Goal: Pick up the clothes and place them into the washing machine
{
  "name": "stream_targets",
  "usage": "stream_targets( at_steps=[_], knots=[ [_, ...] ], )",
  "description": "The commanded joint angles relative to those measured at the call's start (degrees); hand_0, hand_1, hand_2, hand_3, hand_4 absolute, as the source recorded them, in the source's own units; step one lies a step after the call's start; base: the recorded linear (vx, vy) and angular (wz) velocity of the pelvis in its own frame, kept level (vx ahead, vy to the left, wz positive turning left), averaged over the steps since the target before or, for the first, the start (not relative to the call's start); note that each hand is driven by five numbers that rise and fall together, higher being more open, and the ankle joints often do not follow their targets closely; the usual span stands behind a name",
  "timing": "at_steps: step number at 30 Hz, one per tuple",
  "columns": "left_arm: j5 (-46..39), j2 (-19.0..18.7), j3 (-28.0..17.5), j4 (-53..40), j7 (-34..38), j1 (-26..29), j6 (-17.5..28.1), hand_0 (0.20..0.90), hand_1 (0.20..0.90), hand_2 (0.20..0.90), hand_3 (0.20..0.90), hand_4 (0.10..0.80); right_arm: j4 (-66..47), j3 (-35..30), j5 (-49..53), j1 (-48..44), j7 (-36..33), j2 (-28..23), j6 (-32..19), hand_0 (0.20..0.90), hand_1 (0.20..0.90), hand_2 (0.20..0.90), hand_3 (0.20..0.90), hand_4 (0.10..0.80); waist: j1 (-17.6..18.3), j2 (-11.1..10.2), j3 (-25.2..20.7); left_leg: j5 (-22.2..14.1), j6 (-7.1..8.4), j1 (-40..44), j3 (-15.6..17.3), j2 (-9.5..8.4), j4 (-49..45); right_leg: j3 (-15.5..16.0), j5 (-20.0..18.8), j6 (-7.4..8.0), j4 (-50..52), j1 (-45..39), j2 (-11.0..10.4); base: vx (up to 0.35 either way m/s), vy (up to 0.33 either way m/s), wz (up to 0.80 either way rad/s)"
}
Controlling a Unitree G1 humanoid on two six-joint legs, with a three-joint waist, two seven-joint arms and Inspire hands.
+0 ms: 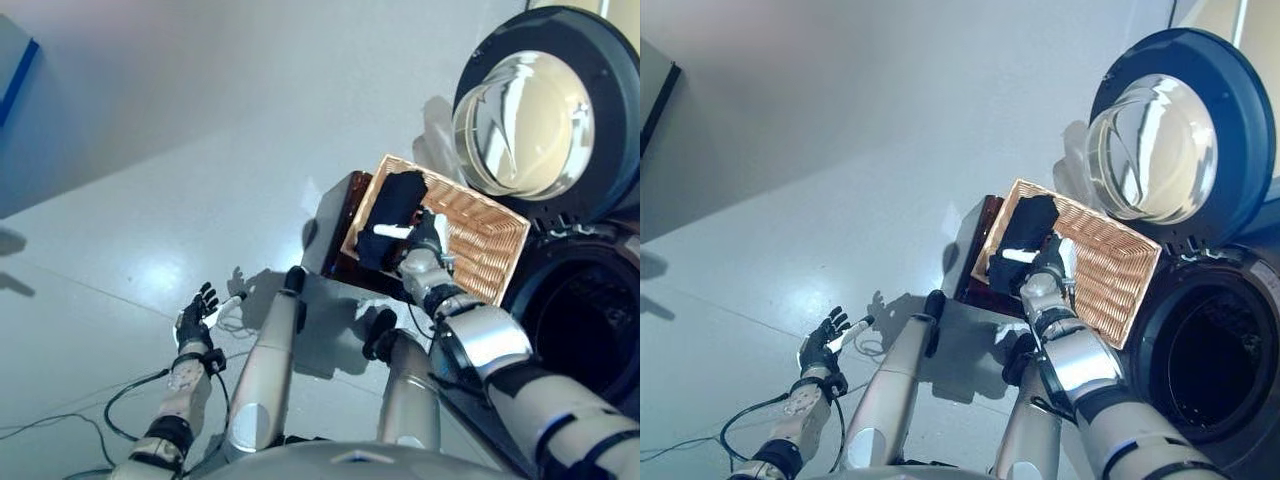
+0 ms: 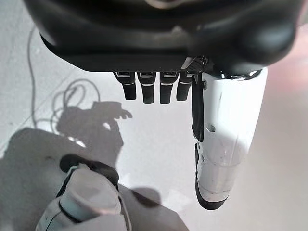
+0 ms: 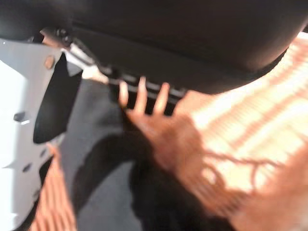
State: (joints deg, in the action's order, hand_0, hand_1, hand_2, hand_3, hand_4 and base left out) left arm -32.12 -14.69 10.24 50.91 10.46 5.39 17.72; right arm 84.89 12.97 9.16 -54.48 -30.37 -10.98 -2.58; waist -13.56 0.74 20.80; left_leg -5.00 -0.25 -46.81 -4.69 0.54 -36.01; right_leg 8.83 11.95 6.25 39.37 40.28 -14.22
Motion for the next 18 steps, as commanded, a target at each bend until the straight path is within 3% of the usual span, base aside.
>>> stream_targets(
  at_steps=[1, 13, 18],
  knots=[
    [-0.1, -3.9, 1.6, -2.8, 1.9, 0.8, 1.8, 0.9, 0.9, 0.9, 0.9, 0.8, 0.7, -0.2, -4.0, -5.5, -4.5, -3.7, 1.0, 0.9, 0.9, 0.9, 0.9, 0.8, -2.6, -0.1, -0.4, 2.5, 2.0, 0.0, 1.5, -0.68, 1.5, -0.8, -6.4, 1.06, -4.2, -6.0, -0.1, 0.027, -0.009, 0.07],
    [0.7, -4.5, 3.6, -5.0, 1.9, 1.8, 0.5, 0.9, 0.9, 0.9, 0.9, 0.8, 5.7, -1.1, -7.7, -7.9, -6.7, -3.0, 7.0, 0.9, 0.9, 0.9, 0.9, 0.8, -5.1, 0.5, -1.4, 3.0, 1.64, 0.7, 0.9, -1.92, 4.2, 1.4, -7.4, 1.76, -7.6, -8.5, -1.1, 0.038, -0.008, 0.06],
    [1.2, -5.0, 2.9, -5.9, 1.9, 1.5, 0.2, 0.9, 0.9, 0.9, 0.9, 0.8, 5.2, -2.1, -7.5, -7.3, -7.1, -3.2, 7.3, 0.9, 0.9, 0.9, 0.9, 0.8, -5.3, 0.7, -1.6, 2.0, 1.29, -0.7, 0.5, -2.42, 1.8, 1.5, -6.5, 1.63, -5.5, -7.6, -1.2, 0.013, -0.016, 0.13]
  ],
)
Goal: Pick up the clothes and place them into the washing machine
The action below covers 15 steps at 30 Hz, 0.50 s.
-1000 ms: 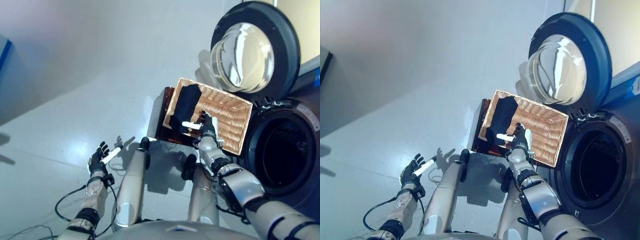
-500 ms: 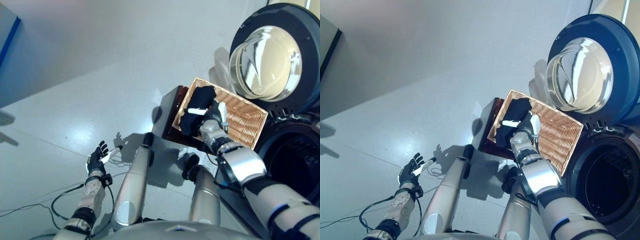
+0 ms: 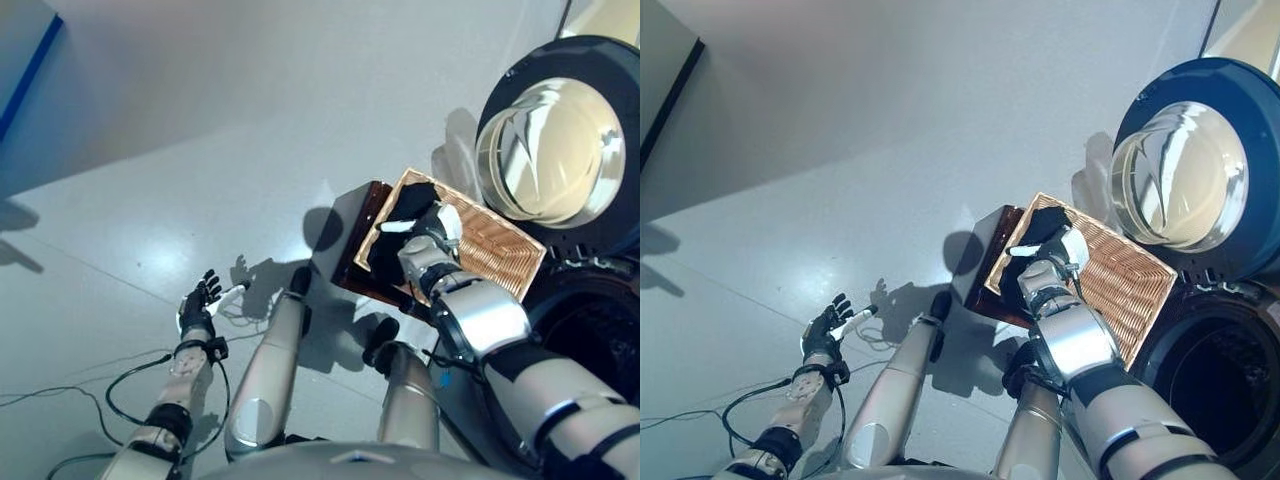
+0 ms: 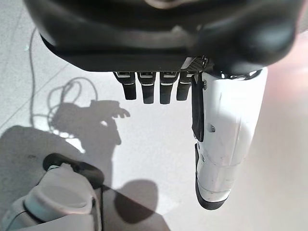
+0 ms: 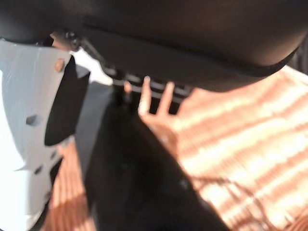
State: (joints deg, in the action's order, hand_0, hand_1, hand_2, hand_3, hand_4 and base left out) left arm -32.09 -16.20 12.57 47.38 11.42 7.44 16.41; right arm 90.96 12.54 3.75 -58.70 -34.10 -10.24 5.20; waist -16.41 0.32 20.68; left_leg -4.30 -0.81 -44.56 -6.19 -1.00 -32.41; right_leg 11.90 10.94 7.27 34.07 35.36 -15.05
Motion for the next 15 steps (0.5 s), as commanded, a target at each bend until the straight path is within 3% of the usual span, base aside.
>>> stream_targets(
  at_steps=[1, 6, 7, 9, 10, 11, 15],
  knots=[
    [1.1, -3.5, 0.5, -2.6, 1.0, -0.8, 1.5, 0.9, 0.9, 0.9, 0.9, 0.8, -0.8, -1.7, -2.3, -3.0, -3.3, -3.9, -0.2, 0.9, 0.9, 0.9, 0.9, 0.8, -2.5, 1.2, -1.6, 0.8, 1.73, -3.2, 2.0, -0.92, -2.7, -1.6, -5.0, 0.45, 0.7, -2.4, -0.4, 0.01, 0.013, 0.07],
    [0.9, -3.8, 0.2, -4.7, 0.9, -1.6, 1.0, 0.9, 0.9, 0.9, 0.9, 0.8, -0.3, -2.1, -3.0, -3.0, -3.2, -4.2, 0.9, 0.9, 0.9, 0.9, 0.9, 0.8, -2.7, 1.8, -1.5, -1.4, 1.25, -5.8, 1.8, -1.06, -7.8, -1.8, -2.8, -0.2, 5.7, 0.4, -0.7, 0.01, 0.009, 0.08],
    [0.8, -3.9, 0.1, -5.0, 0.9, -1.9, 1.0, 0.9, 0.9, 0.9, 0.9, 0.8, -0.1, -2.1, -3.1, -3.1, -3.1, -4.2, 1.0, 0.9, 0.9, 0.9, 0.9, 0.8, -2.6, 1.7, -1.4, -4.1, 1.39, -5.8, 1.7, -1.19, -9.9, -2.3, -0.6, 0.11, 7.4, 0.3, -0.8, 0.076, -0.013, 0.01],
    [0.6, -4.0, -0.1, -6.2, 0.8, -2.4, 0.8, 0.9, 0.9, 0.9, 0.9, 0.8, -0.4, -2.1, -3.2, -3.3, -2.9, -4.3, 1.1, 0.9, 0.9, 0.9, 0.9, 0.8, -2.7, 2.0, -1.2, -4.6, 1.28, -6.6, 1.7, -1.2, -11.3, -2.7, 0.1, -0.11, 9.2, 1.4, -0.8, -0.012, 0.016, 0.08],
    [0.5, -3.9, 0.0, -6.6, 0.6, -2.5, 0.7, 0.9, 0.9, 0.9, 0.9, 0.8, -0.5, -2.0, -3.2, -3.3, -2.7, -4.3, 1.2, 0.9, 0.9, 0.9, 0.9, 0.8, -2.8, 2.2, -1.1, -2.3, 1.06, -7.1, 1.9, -1.12, -10.4, -2.4, -1.6, -0.64, 8.7, 2.2, -0.8, -0.004, 0.014, 0.07],
    [0.5, -3.9, -0.1, -6.5, 0.7, -2.6, 0.7, 0.9, 0.9, 0.9, 0.9, 0.8, -0.5, -2.0, -3.3, -3.3, -2.7, -4.2, 1.2, 0.9, 0.9, 0.9, 0.9, 0.8, -2.7, 2.1, -1.2, -4.8, 1.25, -6.9, 1.9, -1.16, -11.8, -2.8, 0.3, -0.16, 9.7, 1.7, -0.8, -0.005, 0.007, 0.05],
    [0.1, -4.0, 0.2, -9.2, -0.1, -4.3, 0.6, 0.9, 0.9, 0.9, 0.9, 0.8, 0.2, -1.8, -4.6, -2.8, -2.1, -4.7, 2.4, 0.9, 0.9, 0.9, 0.9, 0.8, -3.2, 2.8, -0.6, -5.9, 0.84, -8.7, 1.7, -1.42, -14.8, -3.1, 1.7, -0.39, 13.2, 3.7, -1.2, 0.021, -0.002, -0.04]
  ],
)
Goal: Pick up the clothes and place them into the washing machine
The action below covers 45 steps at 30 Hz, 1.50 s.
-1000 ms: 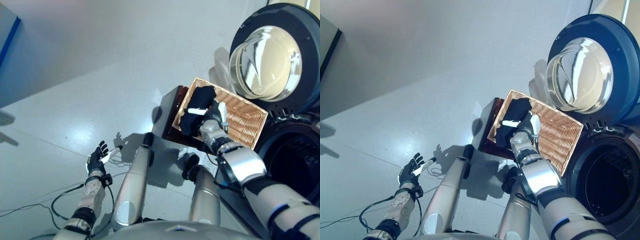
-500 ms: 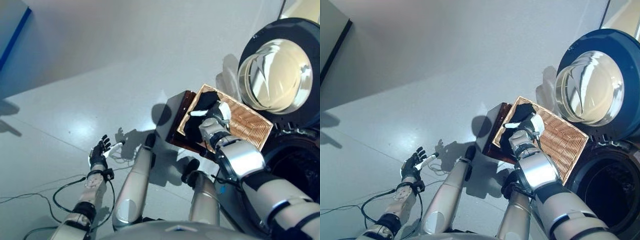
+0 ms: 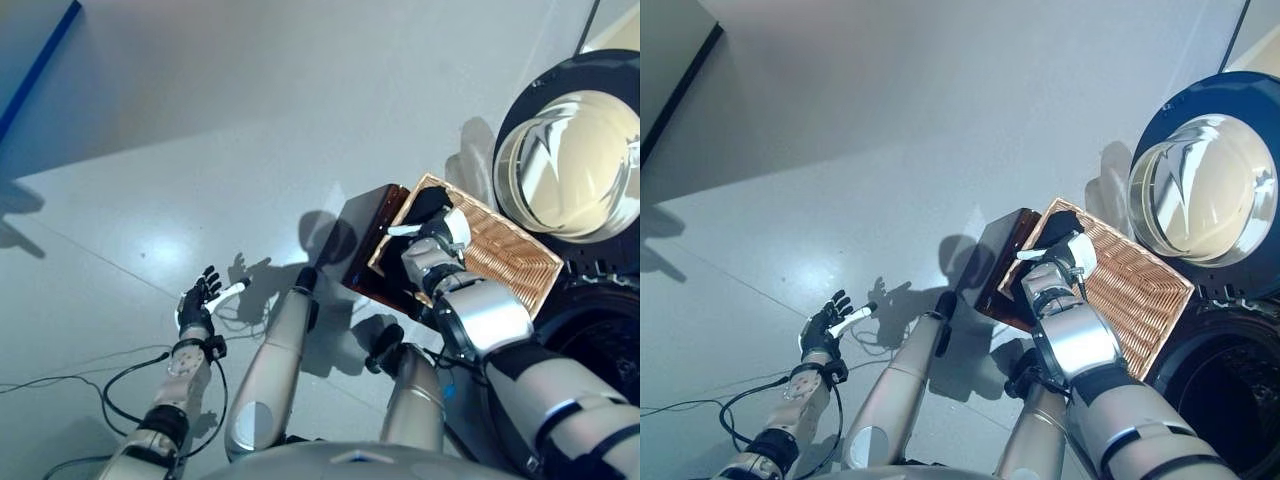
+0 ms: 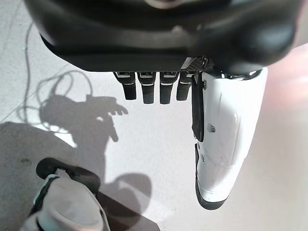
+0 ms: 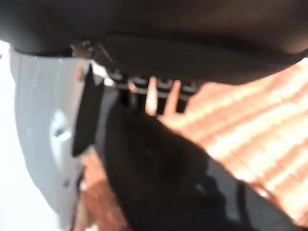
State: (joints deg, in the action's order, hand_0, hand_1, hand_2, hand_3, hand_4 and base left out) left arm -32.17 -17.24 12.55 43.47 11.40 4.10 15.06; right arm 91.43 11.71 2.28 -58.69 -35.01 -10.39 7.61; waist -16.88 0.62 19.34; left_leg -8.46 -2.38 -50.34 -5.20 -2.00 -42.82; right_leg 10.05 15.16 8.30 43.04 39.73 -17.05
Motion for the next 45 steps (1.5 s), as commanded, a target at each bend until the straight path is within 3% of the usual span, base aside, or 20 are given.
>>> stream_targets(
  at_steps=[1, 16, 17, 18, 19, 42, 43, 44, 45],
  knots=[
    [0.1, -3.0, 0.2, -5.7, -0.2, -1.1, 1.9, 0.9, 0.9, 0.9, 0.9, 0.8, -0.2, -0.9, -3.4, -2.8, -1.1, -4.8, 0.1, 0.9, 0.9, 0.9, 0.9, 0.8, -2.7, 2.7, 0.9, -1.9, 2.35, -3.2, 0.6, -0.53, -4.8, -1.3, -2.4, -1.48, 4.6, -0.4, 0.7, -0.005, 0.002, -0.08],
    [0.7, -2.9, -0.1, -6.3, -0.4, -2.7, 1.5, 0.9, 0.9, 0.9, 0.9, 0.8, -0.3, -2.3, -3.1, -0.1, -1.0, -8.8, 0.0, 0.9, 0.9, 0.9, 0.9, 0.8, -1.3, 3.7, 1.3, -2.0, 2.24, -4.5, 1.4, -0.12, -4.7, -2.7, -2.3, -1.61, 6.0, 2.7, 0.3, -0.003, 0.004, 0.01],
    [0.9, -3.0, -0.1, -6.3, -0.4, -2.7, 1.4, 0.9, 0.9, 0.9, 0.9, 0.8, -0.3, -2.5, -2.7, 0.0, -1.0, -9.2, -0.2, 0.513, 0.513, 0.513, 0.513, 0.524, -1.2, 3.7, 1.3, -2.1, 2.2, -4.6, 1.3, -0.15, -4.9, -2.8, -2.1, -1.7, 6.3, 3.0, 0.3, 0.0, 0.0, 0.0],
    [0.9, -3.0, -0.1, -6.1, -0.5, -2.7, 1.3, 0.9, 0.9, 0.9, 0.9, 0.8, -0.3, -2.6, -2.4, -0.1, -1.0, -9.6, -0.3, 0.258, 0.258, 0.258, 0.258, 0.341, -1.1, 3.8, 1.2, -2.1, 2.2, -4.7, 1.4, -0.16, -5.0, -2.9, -1.9, -1.76, 6.6, 3.2, 0.2, 0.0, 0.0, 0.0],
    [0.9, -3.0, -0.1, -6.0, -0.4, -2.7, 1.4, 0.9, 0.9, 0.9, 0.9, 0.8, -0.3, -2.8, -2.2, 0.0, -1.0, -10.0, -0.4, 0.2, 0.2, 0.2, 0.2, 0.3, -1.1, 3.9, 1.0, -2.2, 2.2, -4.9, 1.4, -0.17, -5.1, -3.0, -1.8, -1.81, 6.8, 3.5, 0.1, 0.0, 0.0, 0.0],
    [1.4, -2.5, -0.7, -3.8, 0.2, -1.9, 1.8, 0.9, 0.9, 0.9, 0.9, 0.8, 0.1, -3.8, 0.3, -0.7, -1.2, -11.1, -2.3, 0.2, 0.2, 0.2, 0.2, 0.3, 0.1, 4.0, 0.2, -2.5, 2.27, -5.7, 2.1, 0.19, -5.4, -3.9, -1.0, -2.17, 8.6, 5.9, -0.3, -0.001, 0.001, 0.0],
    [1.3, -2.5, -0.8, -3.8, 0.3, -1.9, 1.8, 0.9, 0.9, 0.9, 0.9, 0.8, 0.2, -3.8, 0.3, -0.5, -1.4, -11.1, -2.3, 0.381, 0.381, 0.381, 0.381, 0.429, 0.2, 3.9, 0.1, -2.6, 2.25, -5.8, 2.1, 0.17, -5.5, -3.9, -1.1, -2.17, 8.7, 5.9, -0.3, 0.0, 0.0, 0.0],
    [1.4, -2.6, -0.8, -3.6, 0.2, -1.9, 1.8, 0.9, 0.9, 0.9, 0.9, 0.8, 0.4, -3.7, 0.2, -0.4, -1.5, -11.1, -2.2, 0.815, 0.815, 0.815, 0.815, 0.739, 0.2, 3.9, 0.0, -2.6, 2.24, -5.8, 2.1, 0.14, -5.6, -3.8, -1.0, -2.18, 8.7, 5.9, -0.3, 0.0, 0.0, 0.0],
    [1.4, -2.6, -0.7, -3.6, 0.2, -1.9, 1.7, 0.9, 0.9, 0.9, 0.9, 0.8, 0.5, -3.6, 0.1, -0.4, -1.3, -11.0, -2.1, 0.9, 0.9, 0.9, 0.9, 0.8, 0.1, 3.8, -0.1, -2.7, 2.22, -5.9, 2.1, 0.13, -5.7, -3.8, -1.1, -2.19, 8.7, 5.8, -0.3, 0.0, 0.0, 0.0]
  ],
)
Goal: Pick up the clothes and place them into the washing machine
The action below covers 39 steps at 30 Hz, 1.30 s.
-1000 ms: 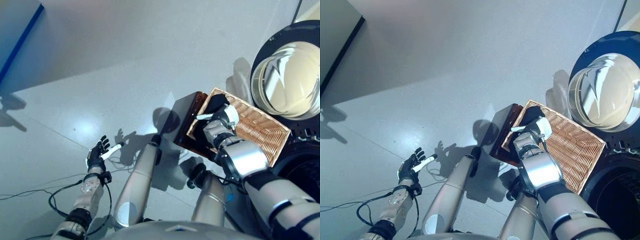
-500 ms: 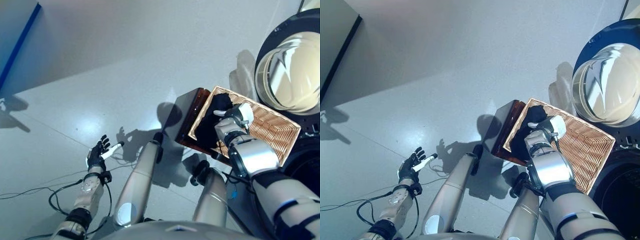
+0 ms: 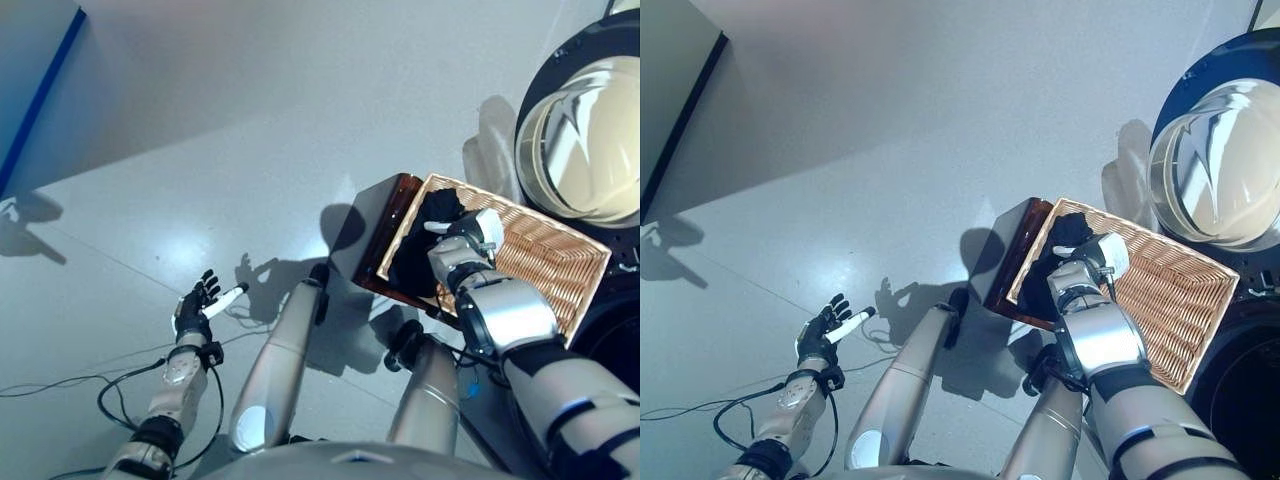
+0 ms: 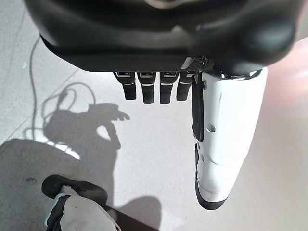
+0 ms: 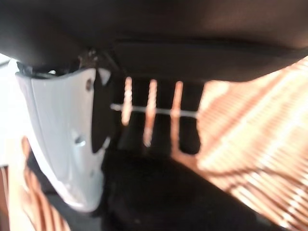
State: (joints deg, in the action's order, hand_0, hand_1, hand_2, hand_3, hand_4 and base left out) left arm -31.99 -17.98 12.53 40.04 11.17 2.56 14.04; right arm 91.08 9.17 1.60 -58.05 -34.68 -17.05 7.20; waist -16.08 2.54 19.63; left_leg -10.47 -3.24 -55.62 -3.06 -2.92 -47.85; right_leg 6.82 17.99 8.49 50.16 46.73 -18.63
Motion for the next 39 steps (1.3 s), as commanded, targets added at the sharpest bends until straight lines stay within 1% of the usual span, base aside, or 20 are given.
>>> stream_targets(
  at_steps=[1, 7, 20, 30, 31, 32, 33, 39],
  knots=[
    [1.2, -1.9, -0.7, -0.2, 0.3, -0.3, 2.7, 0.9, 0.9, 0.9, 0.9, 0.8, 0.9, -1.0, 0.7, -1.0, -1.6, -4.2, -1.7, 0.9, 0.9, 0.9, 0.9, 0.8, -0.8, 1.9, -0.4, -0.6, 3.07, -0.6, -0.1, 1.06, -0.6, -0.6, -3.9, -2.39, 1.5, -1.1, 1.3, 0.0, 0.0, 0.0],
    [1.0, -1.9, -0.6, -0.4, 0.3, -0.3, 2.7, 0.9, 0.9, 0.9, 0.9, 0.8, 0.8, -0.2, -1.0, -1.2, -1.4, -3.5, -1.0, 0.9, 0.9, 0.9, 0.9, 0.8, -0.9, 2.0, -0.3, -0.3, 3.06, -0.8, 0.1, 1.11, -0.1, -0.5, -4.1, -2.3, 1.4, -0.9, 1.2, 0.0, 0.0, 0.0],
    [1.0, -2.3, -1.0, -1.9, 0.3, -1.0, 2.8, 0.9, 0.9, 0.9, 0.9, 0.8, 0.5, -0.4, -2.0, -0.6, -1.1, -1.9, -0.7, 0.9, 0.9, 0.9, 0.9, 0.8, -1.4, 2.8, -0.2, -0.5, 3.2, -2.6, -0.2, 0.83, -2.2, -0.5, -2.8, -2.82, 3.9, 0.7, 0.8, -0.004, -0.003, 0.01],
    [1.1, -2.5, -1.3, -2.9, 0.1, -1.7, 2.7, 0.9, 0.9, 0.9, 0.9, 0.8, 0.3, -0.6, -1.7, 0.0, -0.1, -0.7, -0.9, 0.9, 0.9, 0.9, 0.9, 0.8, -2.2, 3.4, 0.1, -0.9, 3.37, -4.8, -0.6, 0.53, -4.5, -0.7, -1.7, -3.28, 6.7, 2.7, -0.1, -0.011, -0.007, 0.06],
    [1.0, -2.5, -1.4, -3.0, 0.1, -1.9, 2.8, 0.9, 0.9, 0.9, 0.9, 0.8, 0.2, -0.7, -1.5, 0.1, -0.1, -0.8, -1.0, 0.527, 0.527, 0.527, 0.527, 0.533, -2.2, 3.4, 0.1, -0.8, 3.37, -4.9, -0.6, 0.55, -4.5, -0.7, -1.6, -3.32, 6.7, 2.8, -0.1, -0.004, -0.004, 0.05],
    [1.0, -2.6, -1.4, -3.2, 0.0, -2.0, 2.7, 0.9, 0.9, 0.9, 0.9, 0.8, 0.1, -0.8, -1.5, 0.3, 0.0, -0.8, -1.1, 0.389, 0.389, 0.389, 0.389, 0.435, -2.2, 3.5, 0.1, -0.9, 3.37, -4.9, -0.6, 0.51, -4.6, -0.6, -1.6, -3.29, 6.8, 2.8, -0.2, -0.001, 0.0, 0.06],
    [1.0, -2.6, -1.4, -3.2, 0.0, -2.0, 2.7, 0.9, 0.9, 0.9, 0.9, 0.8, 0.1, -0.8, -1.5, 0.3, 0.0, -0.8, -1.1, 0.2, 0.2, 0.2, 0.2, 0.3, -2.2, 3.5, 0.1, -0.9, 3.37, -4.9, -0.6, 0.51, -4.6, -0.6, -1.6, -3.29, 6.8, 2.8, -0.2, -0.002, 0.0, 0.06],
    [1.2, -2.8, -1.5, -2.6, -0.2, -1.9, 2.7, 0.9, 0.9, 0.9, 0.9, 0.8, -0.3, -0.7, -1.6, 0.3, 0.0, -1.1, -1.2, 0.2, 0.2, 0.2, 0.2, 0.3, -2.2, 3.3, -0.1, -0.8, 3.38, -4.9, -0.6, 0.68, -4.4, -0.7, -1.6, -3.29, 6.8, 3.0, -0.1, 0.0, 0.0, 0.0]
  ],
)
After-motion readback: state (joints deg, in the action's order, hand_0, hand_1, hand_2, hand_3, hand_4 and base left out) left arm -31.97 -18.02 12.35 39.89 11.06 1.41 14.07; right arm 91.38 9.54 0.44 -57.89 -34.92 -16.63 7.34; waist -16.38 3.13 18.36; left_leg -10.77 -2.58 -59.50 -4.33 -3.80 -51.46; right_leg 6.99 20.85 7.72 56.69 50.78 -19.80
